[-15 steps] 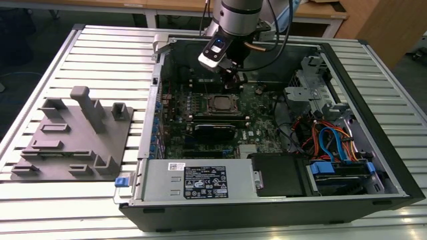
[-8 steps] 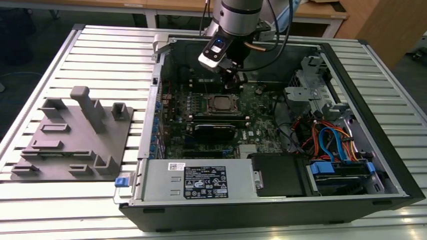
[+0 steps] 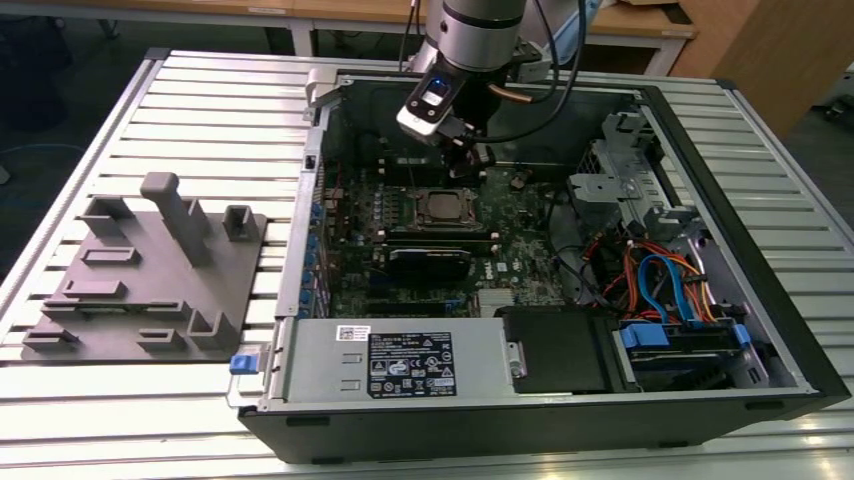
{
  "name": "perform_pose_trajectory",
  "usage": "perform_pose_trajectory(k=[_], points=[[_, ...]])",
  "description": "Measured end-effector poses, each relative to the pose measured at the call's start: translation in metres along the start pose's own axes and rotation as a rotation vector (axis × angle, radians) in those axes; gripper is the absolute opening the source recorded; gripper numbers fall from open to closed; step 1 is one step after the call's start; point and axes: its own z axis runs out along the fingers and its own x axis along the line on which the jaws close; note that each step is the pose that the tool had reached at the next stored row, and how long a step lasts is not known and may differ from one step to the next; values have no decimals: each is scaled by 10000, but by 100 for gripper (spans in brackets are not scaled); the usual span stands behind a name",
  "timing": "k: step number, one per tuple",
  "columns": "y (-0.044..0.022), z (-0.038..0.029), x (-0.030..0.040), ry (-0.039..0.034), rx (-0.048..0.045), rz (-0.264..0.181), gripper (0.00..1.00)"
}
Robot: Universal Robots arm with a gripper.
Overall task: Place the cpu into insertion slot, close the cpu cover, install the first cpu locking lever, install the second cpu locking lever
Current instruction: 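Install the first cpu locking lever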
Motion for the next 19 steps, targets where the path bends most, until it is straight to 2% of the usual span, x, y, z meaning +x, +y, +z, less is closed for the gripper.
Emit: perform_pose_trajectory(k=[8, 19], points=[[0, 0, 0, -12, -11, -487, 10], [0, -10, 0, -30, -32, -1371, 10]])
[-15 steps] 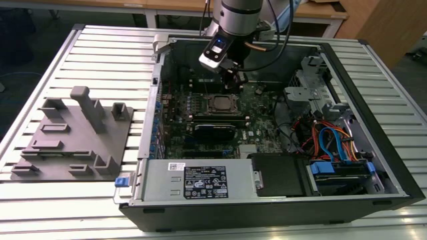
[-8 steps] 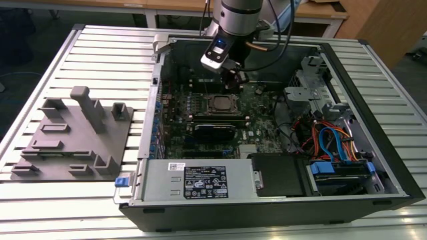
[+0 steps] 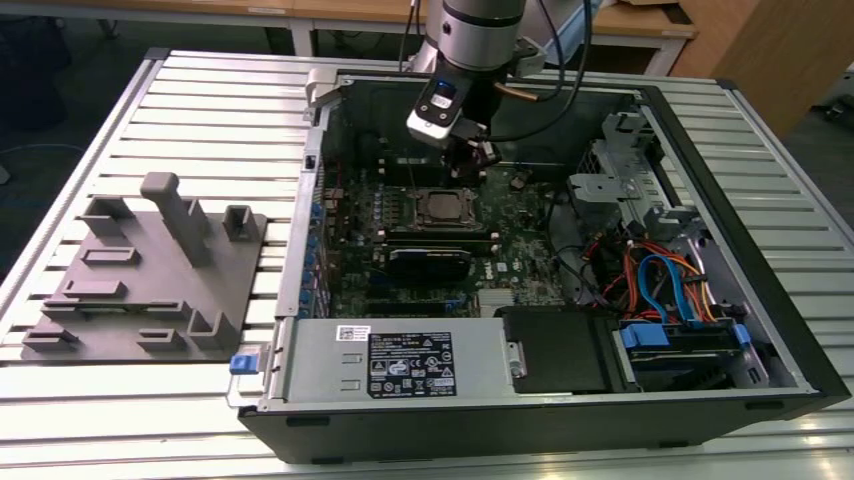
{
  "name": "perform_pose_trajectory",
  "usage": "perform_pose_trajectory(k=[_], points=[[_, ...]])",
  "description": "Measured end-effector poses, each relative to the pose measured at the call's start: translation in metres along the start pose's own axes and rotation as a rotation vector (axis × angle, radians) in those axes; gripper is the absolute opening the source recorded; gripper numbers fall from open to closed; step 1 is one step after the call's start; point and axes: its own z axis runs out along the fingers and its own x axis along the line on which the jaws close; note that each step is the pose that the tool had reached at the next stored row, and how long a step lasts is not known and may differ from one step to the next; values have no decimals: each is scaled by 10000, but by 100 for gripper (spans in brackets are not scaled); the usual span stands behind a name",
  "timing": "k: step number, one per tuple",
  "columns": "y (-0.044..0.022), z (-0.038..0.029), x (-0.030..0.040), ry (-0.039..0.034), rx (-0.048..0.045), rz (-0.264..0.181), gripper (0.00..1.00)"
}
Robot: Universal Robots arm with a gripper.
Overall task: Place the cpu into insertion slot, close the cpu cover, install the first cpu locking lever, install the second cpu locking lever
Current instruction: 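Install the first cpu locking lever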
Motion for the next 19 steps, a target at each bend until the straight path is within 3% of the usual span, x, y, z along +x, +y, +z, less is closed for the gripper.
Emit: perform_pose_trajectory(k=[8, 19], points=[[-1, -39, -1, -1, -17, -347, 10], [-1, -40, -1, 6, -19, -353, 10]])
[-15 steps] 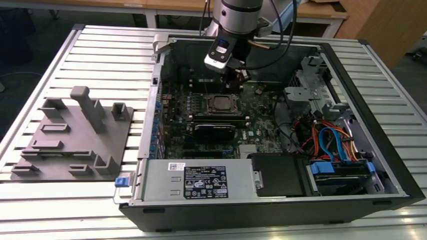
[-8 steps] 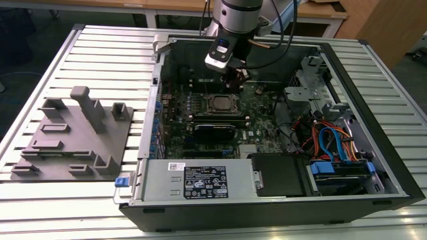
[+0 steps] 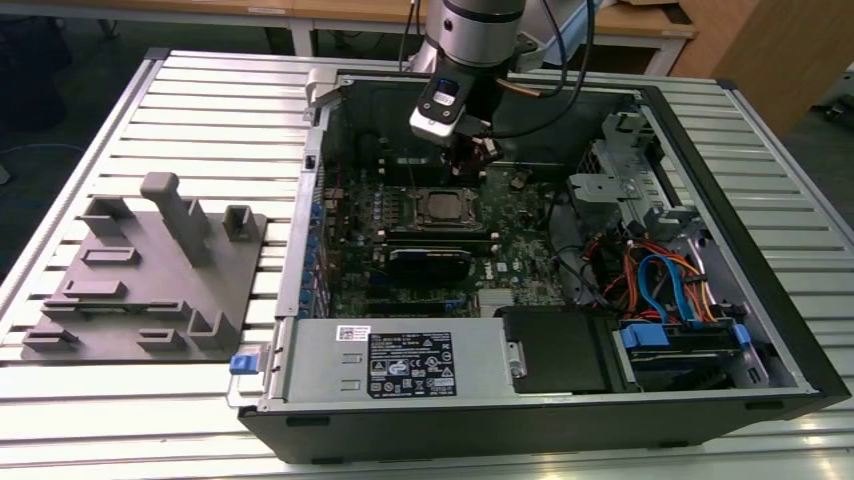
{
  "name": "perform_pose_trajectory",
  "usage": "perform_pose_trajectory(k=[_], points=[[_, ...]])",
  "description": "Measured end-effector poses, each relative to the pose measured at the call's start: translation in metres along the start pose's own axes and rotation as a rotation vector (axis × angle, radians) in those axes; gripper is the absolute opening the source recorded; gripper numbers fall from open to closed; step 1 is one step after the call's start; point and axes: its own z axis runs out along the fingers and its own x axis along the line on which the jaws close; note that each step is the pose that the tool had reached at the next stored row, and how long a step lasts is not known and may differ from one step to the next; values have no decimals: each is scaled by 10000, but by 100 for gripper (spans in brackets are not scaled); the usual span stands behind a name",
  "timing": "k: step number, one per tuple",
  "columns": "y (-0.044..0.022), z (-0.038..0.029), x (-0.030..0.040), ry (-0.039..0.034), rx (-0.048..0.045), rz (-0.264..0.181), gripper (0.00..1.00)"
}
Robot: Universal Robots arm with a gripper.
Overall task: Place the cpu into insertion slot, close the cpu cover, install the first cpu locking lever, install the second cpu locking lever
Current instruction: 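Install the first cpu locking lever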
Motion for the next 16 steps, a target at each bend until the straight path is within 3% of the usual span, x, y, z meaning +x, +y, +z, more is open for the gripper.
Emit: perform_pose_trajectory(k=[7, 8, 10, 11, 12, 16], points=[[0, 0, 0, 4, -3, 0, 10], [-1, -1, -2, 56, -32, -2, 10], [-2, 1, -4, 277, -169, -4, 10], [-4, 2, -7, 337, -217, -4, 10], [-7, 3, -7, 359, -260, -9, 10], [-6, 8, -8, 329, -327, -407, 10]])
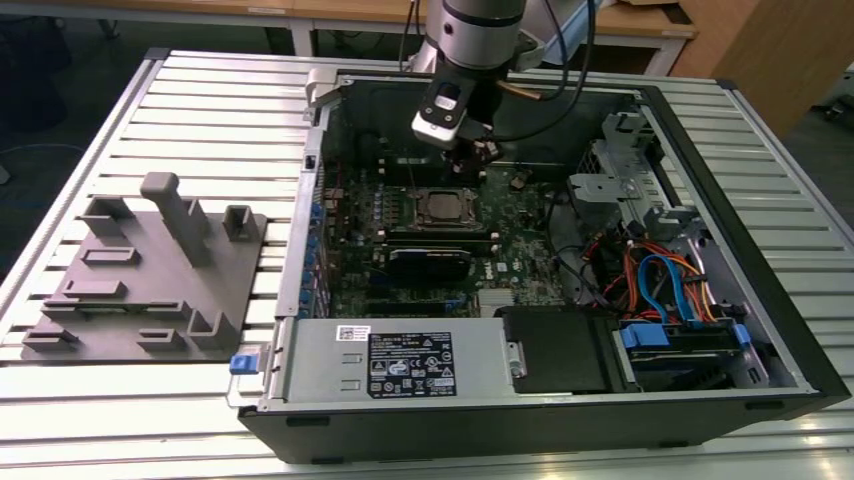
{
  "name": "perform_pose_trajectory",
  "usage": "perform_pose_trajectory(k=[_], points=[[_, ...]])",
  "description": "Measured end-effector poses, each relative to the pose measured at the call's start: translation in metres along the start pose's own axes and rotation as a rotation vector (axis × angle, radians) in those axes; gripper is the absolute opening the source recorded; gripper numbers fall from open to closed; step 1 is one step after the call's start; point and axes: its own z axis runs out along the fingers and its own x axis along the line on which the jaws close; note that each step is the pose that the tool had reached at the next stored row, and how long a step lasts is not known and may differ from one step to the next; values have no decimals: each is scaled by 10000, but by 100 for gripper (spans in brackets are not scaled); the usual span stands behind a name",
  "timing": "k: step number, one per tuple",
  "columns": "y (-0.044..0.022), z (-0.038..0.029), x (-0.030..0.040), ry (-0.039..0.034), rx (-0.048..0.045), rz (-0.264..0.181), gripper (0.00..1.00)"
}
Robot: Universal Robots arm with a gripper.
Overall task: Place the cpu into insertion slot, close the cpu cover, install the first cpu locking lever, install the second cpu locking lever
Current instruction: 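Install the first cpu locking lever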
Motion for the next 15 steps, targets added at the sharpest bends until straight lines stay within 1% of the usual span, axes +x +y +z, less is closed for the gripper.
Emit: perform_pose_trajectory(k=[7, 9, 11, 15], points=[[-1, 12, 0, 9, 14, -1186, 10], [-1, 13, 0, 11, 19, -1465, 10], [-2, 15, -3, 13, 13, -1558, 10], [-3, 14, -3, 11, 15, -1563, 10]])
